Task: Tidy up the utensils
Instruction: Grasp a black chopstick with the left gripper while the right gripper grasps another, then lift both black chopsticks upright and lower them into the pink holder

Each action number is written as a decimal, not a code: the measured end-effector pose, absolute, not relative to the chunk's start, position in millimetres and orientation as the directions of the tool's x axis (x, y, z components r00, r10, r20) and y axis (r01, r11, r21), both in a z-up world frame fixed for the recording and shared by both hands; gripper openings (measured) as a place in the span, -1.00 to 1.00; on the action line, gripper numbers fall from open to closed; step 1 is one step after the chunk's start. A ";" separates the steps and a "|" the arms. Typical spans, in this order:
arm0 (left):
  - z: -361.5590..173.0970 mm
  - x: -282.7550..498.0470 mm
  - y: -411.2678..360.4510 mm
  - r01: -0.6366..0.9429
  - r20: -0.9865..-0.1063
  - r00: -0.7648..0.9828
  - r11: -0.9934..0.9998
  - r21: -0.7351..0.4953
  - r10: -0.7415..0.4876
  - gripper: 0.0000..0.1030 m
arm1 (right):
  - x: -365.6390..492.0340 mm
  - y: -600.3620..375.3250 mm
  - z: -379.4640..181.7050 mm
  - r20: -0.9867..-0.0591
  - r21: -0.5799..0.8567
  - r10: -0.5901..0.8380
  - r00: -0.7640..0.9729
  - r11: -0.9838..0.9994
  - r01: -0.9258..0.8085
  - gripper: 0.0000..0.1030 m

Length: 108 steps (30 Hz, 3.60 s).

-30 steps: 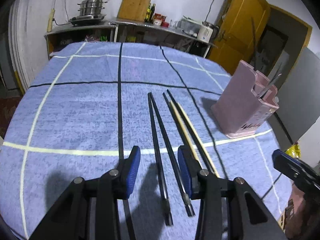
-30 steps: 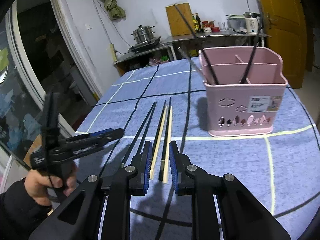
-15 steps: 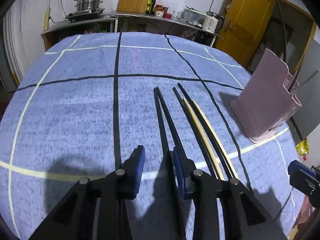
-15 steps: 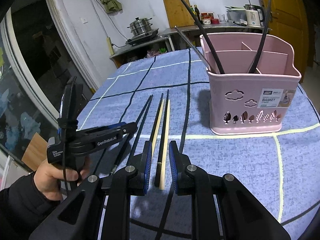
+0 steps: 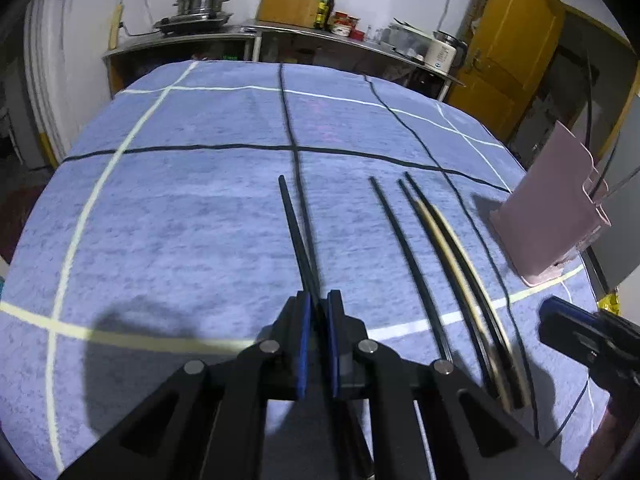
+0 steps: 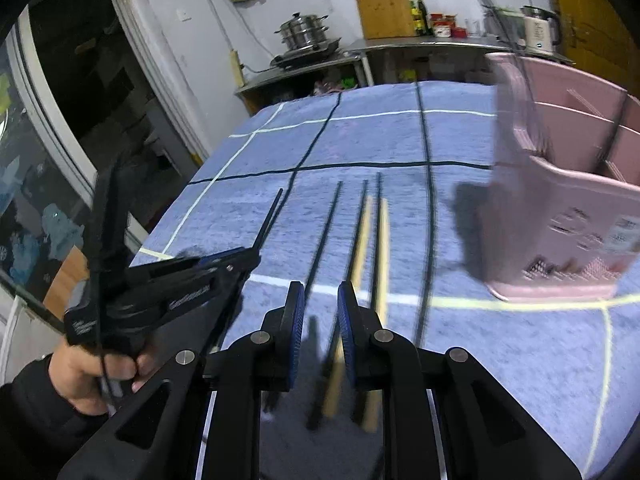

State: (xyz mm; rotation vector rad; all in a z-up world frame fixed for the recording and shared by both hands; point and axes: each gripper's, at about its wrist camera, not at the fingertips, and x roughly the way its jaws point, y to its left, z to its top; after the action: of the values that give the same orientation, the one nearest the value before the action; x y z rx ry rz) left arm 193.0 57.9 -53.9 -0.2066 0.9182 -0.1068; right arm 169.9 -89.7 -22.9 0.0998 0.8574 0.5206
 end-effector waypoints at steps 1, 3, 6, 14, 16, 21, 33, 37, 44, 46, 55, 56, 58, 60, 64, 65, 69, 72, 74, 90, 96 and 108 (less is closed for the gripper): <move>-53.9 190.8 62.1 -0.002 -0.778 0.604 0.975 -0.221 -0.175 -0.82 | 175.5 -83.3 -25.6 -0.702 0.288 0.476 0.530 0.870 -0.400 -0.65; -53.8 188.3 69.9 -0.012 -0.778 0.602 0.972 -0.234 -0.180 -0.82 | 186.6 -72.6 -31.4 -0.715 0.282 0.471 0.517 0.871 -0.403 -0.65; -53.9 186.9 78.3 -0.024 -0.778 0.596 0.964 -0.263 -0.198 -0.82 | 204.4 -61.3 -41.7 -0.740 0.277 0.455 0.496 0.878 -0.391 -0.65; -55.2 199.5 87.3 -0.037 -0.786 0.575 0.952 -0.304 -0.229 -0.82 | 239.2 -42.1 -60.1 -0.787 0.238 0.401 0.469 0.899 -0.368 -0.65; -55.2 204.0 88.6 -0.045 -0.788 0.572 0.950 -0.310 -0.230 -0.82 | 246.0 -37.8 -62.4 -0.791 0.225 0.390 0.471 0.902 -0.369 -0.65; -54.7 213.5 87.5 -0.046 -0.798 0.561 0.955 -0.294 -0.219 -0.82 | 254.3 -25.8 -62.6 -0.806 0.173 0.350 0.477 0.910 -0.376 -0.65; -49.2 226.2 76.5 -0.024 -0.823 0.539 0.974 -0.227 -0.178 -0.85 | 252.4 -24.0 -52.1 -0.802 0.189 0.365 0.473 0.906 -0.379 -0.88; -32.8 218.1 78.9 -0.020 -0.799 0.568 0.968 -0.250 -0.195 -0.88 | 241.8 -27.9 -32.1 -0.775 0.204 0.393 0.496 0.897 -0.392 -0.88; 15.1 191.1 76.9 0.021 -0.744 0.631 0.963 -0.269 -0.221 -0.89 | 215.3 -42.5 9.1 -0.718 0.224 0.433 0.545 0.885 -0.407 -0.89; 28.8 181.9 76.0 0.037 -0.727 0.646 0.962 -0.272 -0.231 -0.89 | 203.8 -49.0 21.3 -0.699 0.231 0.444 0.561 0.882 -0.410 -0.89; 74.1 146.3 65.6 0.101 -0.676 0.684 0.953 -0.284 -0.274 -0.89 | 162.6 -70.3 51.0 -0.646 0.265 0.478 0.595 0.872 -0.412 -0.89; 76.4 144.2 64.8 0.106 -0.674 0.685 0.953 -0.284 -0.277 -0.89 | 158.8 -72.2 53.2 -0.642 0.265 0.478 0.599 0.872 -0.412 -0.89; 82.1 138.9 62.3 0.116 -0.668 0.686 0.950 -0.289 -0.288 -0.89 | 150.1 -78.0 57.6 -0.632 0.275 0.483 0.606 0.871 -0.408 -0.89; 87.5 134.2 59.5 0.125 -0.663 0.690 0.951 -0.284 -0.289 -0.89 | 142.8 -84.1 62.2 -0.622 0.283 0.486 0.614 0.871 -0.402 -0.89; 98.2 124.9 52.0 0.146 -0.654 0.693 0.947 -0.285 -0.304 -0.89 | 130.6 -96.4 72.6 -0.604 0.295 0.488 0.631 0.871 -0.392 -0.89; 100.8 122.7 49.9 0.153 -0.652 0.693 0.946 -0.287 -0.309 -0.89 | 127.0 -100.5 76.1 -0.597 0.297 0.487 0.638 0.872 -0.389 -0.89; 107.7 116.3 37.4 0.185 -0.649 0.685 0.940 -0.285 -0.332 -0.89 | 118.4 -117.0 85.7 -0.578 0.300 0.477 0.662 0.879 -0.371 -0.89; 110.8 115.0 29.3 0.207 -0.647 0.673 0.931 -0.301 -0.359 -0.89 | 111.6 -130.2 92.9 -0.568 0.302 0.465 0.679 0.885 -0.354 -0.89; 113.2 116.3 24.6 0.220 -0.645 0.666 0.925 -0.309 -0.374 -0.89 | 108.4 -139.4 96.7 -0.564 0.298 0.452 0.691 0.892 -0.340 -0.89; 172.7 158.6 -50.0 0.398 -0.575 0.627 0.851 -0.344 -0.525 -0.89 | 108.5 -214.0 148.2 -0.484 0.288 0.339 0.807 0.932 -0.218 -0.89; 206.0 180.8 -69.6 0.437 -0.525 0.654 0.838 -0.325 -0.545 -0.89 | 120.0 -235.5 180.0 -0.427 0.265 0.291 0.856 0.945 -0.190 -0.89; 193.8 228.4 -103.4 0.455 -0.528 0.661 0.844 -0.283 -0.533 -0.89 | 160.9 -251.9 172.3 -0.443 0.253 0.239 0.864 0.958 -0.135 -0.89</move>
State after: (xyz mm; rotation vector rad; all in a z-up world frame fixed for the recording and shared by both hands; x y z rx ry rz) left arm 228.4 -103.4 193.8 -0.1307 0.6382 -0.5605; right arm 160.9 -251.9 172.3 0.2178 0.4898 0.1979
